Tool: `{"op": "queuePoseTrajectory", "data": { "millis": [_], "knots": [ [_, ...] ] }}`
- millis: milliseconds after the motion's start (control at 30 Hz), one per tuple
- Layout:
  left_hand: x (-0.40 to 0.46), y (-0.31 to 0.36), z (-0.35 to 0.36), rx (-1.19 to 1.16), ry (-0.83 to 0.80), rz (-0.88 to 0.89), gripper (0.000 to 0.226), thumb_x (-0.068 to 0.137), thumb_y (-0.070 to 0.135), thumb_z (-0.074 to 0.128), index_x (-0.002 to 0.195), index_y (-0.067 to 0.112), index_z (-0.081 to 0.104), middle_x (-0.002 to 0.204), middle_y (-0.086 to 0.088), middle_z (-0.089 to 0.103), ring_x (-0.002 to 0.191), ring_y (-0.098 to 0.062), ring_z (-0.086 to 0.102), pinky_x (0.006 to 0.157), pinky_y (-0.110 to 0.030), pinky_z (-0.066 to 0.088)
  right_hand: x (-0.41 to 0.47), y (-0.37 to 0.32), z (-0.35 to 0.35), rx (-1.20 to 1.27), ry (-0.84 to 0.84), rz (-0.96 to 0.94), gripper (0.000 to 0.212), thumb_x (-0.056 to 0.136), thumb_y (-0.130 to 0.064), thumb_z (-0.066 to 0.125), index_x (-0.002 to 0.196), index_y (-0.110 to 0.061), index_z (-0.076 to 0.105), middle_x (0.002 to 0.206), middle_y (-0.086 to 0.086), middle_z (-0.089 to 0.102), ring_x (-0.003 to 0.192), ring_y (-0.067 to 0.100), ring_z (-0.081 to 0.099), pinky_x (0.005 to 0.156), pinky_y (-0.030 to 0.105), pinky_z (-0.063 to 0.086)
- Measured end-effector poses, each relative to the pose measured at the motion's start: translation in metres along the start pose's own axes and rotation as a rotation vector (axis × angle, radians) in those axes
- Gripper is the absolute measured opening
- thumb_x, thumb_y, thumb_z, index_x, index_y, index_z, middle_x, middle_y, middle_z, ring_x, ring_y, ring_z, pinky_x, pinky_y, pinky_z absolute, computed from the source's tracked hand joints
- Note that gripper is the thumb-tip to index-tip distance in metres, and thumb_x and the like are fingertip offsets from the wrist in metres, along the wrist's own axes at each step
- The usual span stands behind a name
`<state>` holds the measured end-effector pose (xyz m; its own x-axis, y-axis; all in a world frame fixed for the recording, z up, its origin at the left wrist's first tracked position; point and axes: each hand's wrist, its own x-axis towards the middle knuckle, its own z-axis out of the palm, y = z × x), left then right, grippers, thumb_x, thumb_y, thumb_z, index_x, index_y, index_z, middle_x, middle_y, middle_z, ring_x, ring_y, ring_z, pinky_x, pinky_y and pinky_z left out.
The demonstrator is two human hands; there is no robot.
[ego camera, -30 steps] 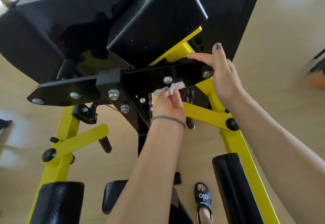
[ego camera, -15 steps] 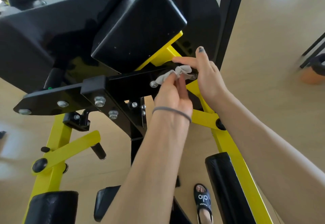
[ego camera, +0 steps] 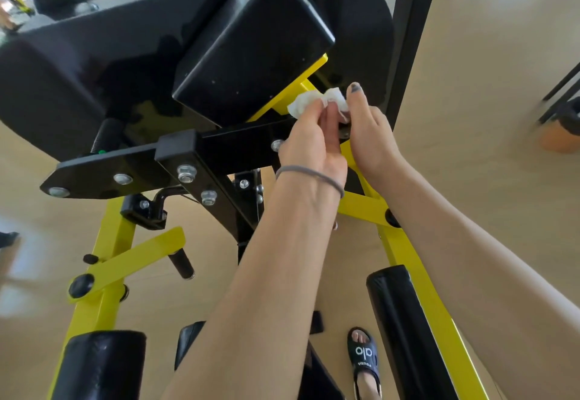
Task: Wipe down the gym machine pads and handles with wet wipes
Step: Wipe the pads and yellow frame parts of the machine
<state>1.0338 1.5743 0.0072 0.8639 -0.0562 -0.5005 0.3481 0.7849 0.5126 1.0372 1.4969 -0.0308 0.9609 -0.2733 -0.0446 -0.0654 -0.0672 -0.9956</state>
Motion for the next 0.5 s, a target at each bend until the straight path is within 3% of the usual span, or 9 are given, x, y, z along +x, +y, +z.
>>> {"op": "queuePoseTrajectory", "data": {
  "millis": [67,133,167,233,267,333,367,433,500],
  "knots": [
    [-0.001,-0.002,-0.004,0.052,-0.037,0.001,0.030,0.100,0.010,0.059,0.124,-0.006,0.061,0.120,-0.021,0.068,0.109,-0.020,0.070,0.092,-0.031,0.058,-0.002,0.000,0.000,-0.005,0.002,-0.016,0.065,0.108,-0.049,0.027,0.073,-0.004,0.058,0.073,0.009,0.051,0.068,0.015,0.047,0.069,0.036,0.039],
    [0.004,-0.009,-0.015,0.093,-0.029,0.028,0.021,0.099,0.008,0.058,0.115,-0.005,0.065,0.108,-0.017,0.072,0.096,-0.012,0.073,0.088,-0.024,0.058,-0.002,0.002,-0.003,-0.013,-0.020,-0.036,0.065,0.108,-0.049,0.026,0.082,-0.008,0.069,0.078,0.002,0.063,0.074,0.010,0.056,0.076,0.034,0.044],
    [0.007,-0.011,-0.023,0.124,-0.012,0.025,0.018,0.100,0.006,0.055,0.110,-0.006,0.065,0.096,-0.013,0.070,0.081,-0.003,0.072,0.076,-0.014,0.057,-0.002,0.003,-0.004,-0.018,-0.042,-0.048,0.064,0.109,-0.049,0.024,0.091,-0.016,0.076,0.089,-0.004,0.072,0.088,0.005,0.062,0.088,0.031,0.047],
    [0.014,-0.019,-0.046,0.229,0.106,0.027,0.026,0.103,0.003,0.048,0.121,-0.013,0.057,0.078,-0.004,0.051,0.054,0.006,0.061,0.053,-0.006,0.047,-0.001,0.004,-0.004,-0.063,-0.058,-0.080,0.059,0.109,-0.048,0.020,0.116,-0.030,0.076,0.124,-0.005,0.070,0.121,0.002,0.055,0.112,0.033,0.039],
    [0.018,-0.025,-0.061,0.281,0.188,0.033,0.029,0.103,0.003,0.048,0.127,-0.012,0.054,0.077,0.000,0.046,0.050,0.003,0.058,0.047,-0.005,0.044,-0.003,0.004,-0.003,-0.087,-0.045,-0.096,0.056,0.110,-0.048,0.020,0.126,-0.032,0.071,0.132,-0.002,0.066,0.123,-0.004,0.050,0.115,0.029,0.035],
    [0.027,-0.037,-0.092,0.332,0.331,-0.024,0.015,0.099,0.002,0.052,0.111,0.000,0.060,0.075,0.001,0.050,0.055,-0.004,0.054,0.045,-0.007,0.043,-0.015,0.007,0.000,-0.113,0.049,-0.155,0.047,0.111,-0.041,0.025,0.139,-0.031,0.061,0.134,-0.004,0.064,0.113,-0.019,0.048,0.103,0.007,0.033],
    [0.031,-0.045,-0.104,0.352,0.402,-0.065,0.008,0.095,0.000,0.055,0.099,0.004,0.061,0.074,0.001,0.053,0.058,-0.004,0.053,0.046,-0.011,0.046,-0.024,0.012,0.001,-0.124,0.135,-0.196,0.044,0.111,-0.036,0.027,0.142,-0.028,0.057,0.132,-0.009,0.064,0.115,-0.018,0.048,0.100,0.005,0.034],
    [0.038,-0.061,-0.126,0.374,0.499,-0.111,0.010,0.091,-0.002,0.057,0.087,0.007,0.061,0.070,-0.002,0.055,0.056,-0.008,0.051,0.048,-0.018,0.045,-0.043,0.033,-0.002,-0.157,0.316,-0.235,0.041,0.109,-0.028,0.031,0.139,-0.022,0.058,0.130,-0.011,0.062,0.124,-0.003,0.050,0.107,0.022,0.039],
    [0.040,-0.077,-0.143,0.439,0.560,-0.105,0.008,0.094,0.002,0.052,0.095,0.007,0.058,0.070,-0.006,0.056,0.052,-0.012,0.048,0.049,-0.023,0.041,-0.058,0.060,-0.011,-0.212,0.375,-0.170,0.040,0.108,-0.026,0.032,0.136,-0.019,0.059,0.131,-0.008,0.062,0.126,0.009,0.051,0.110,0.038,0.040]
  ]
}}
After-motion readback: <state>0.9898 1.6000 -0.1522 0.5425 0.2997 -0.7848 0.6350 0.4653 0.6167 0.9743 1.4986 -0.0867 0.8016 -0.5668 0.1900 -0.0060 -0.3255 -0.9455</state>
